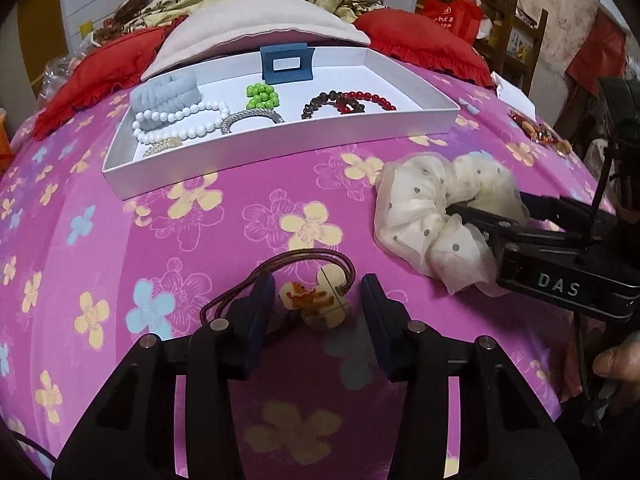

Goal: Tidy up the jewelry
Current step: 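Grasp the brown cord hair tie with the left tool while the right tool grasps the cream polka-dot scrunchie, then carry the hair tie and scrunchie into the tray and open both tools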

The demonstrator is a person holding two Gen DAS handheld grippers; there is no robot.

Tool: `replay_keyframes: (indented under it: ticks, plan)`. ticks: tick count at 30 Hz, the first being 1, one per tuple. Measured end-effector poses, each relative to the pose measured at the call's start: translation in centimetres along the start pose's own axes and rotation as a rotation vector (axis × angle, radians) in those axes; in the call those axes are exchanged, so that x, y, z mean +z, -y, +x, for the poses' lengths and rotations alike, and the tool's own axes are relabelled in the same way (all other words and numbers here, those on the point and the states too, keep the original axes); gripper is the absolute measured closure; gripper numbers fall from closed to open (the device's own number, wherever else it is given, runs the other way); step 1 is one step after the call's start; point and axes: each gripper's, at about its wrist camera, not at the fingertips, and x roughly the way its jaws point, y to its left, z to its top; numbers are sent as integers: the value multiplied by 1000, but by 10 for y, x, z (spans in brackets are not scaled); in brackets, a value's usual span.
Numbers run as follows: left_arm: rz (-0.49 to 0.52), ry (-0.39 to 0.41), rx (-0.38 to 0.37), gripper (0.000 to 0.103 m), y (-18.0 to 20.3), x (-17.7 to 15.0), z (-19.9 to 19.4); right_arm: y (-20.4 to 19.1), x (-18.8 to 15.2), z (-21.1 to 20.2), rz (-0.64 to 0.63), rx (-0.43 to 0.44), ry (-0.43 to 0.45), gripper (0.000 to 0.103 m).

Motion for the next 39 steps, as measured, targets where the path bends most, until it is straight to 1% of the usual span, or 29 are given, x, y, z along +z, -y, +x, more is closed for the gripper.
replay_keyframes:
  ticks: [1,2,4,10,15,20,24,26,29,31,37,39]
  plan:
    - [1,0,4,69,1,-1,-1,-2,-1,-1,-7,5,1,58]
    - [-11,-8,-18,69,1,-2,-3,-3,-2,-2,-12,23,4,67]
    - [-62,-19,-65,69,-4,-4,-6,-4,-5,-5,1,75,9,76]
    - [-150,4,-67,69,-20,-7,-33,4,-16,-23,88,175,52,77]
    - [-167,55,-26,69,-23,-11,-65,12,-19,-38,156,199,69,77]
    - [-144,96,28,69,-19,-15,-89,11,-23,-64,164,199,113,77]
    - [-129,105,73,69,-14,-19,-103,7,-27,-85,144,193,151,77]
    - [-124,111,103,69,-12,-21,-109,4,-28,-95,133,189,170,77]
    - [-104,132,177,69,-8,-25,-121,0,-29,-107,122,185,194,77]
    - [-102,139,203,69,-7,-28,-128,-2,-30,-115,115,184,210,77]
    - [-112,146,252,69,-9,-35,-142,-7,-35,-135,103,178,242,77]
    - [-114,146,258,69,-8,-37,-145,-7,-36,-142,100,176,254,77]
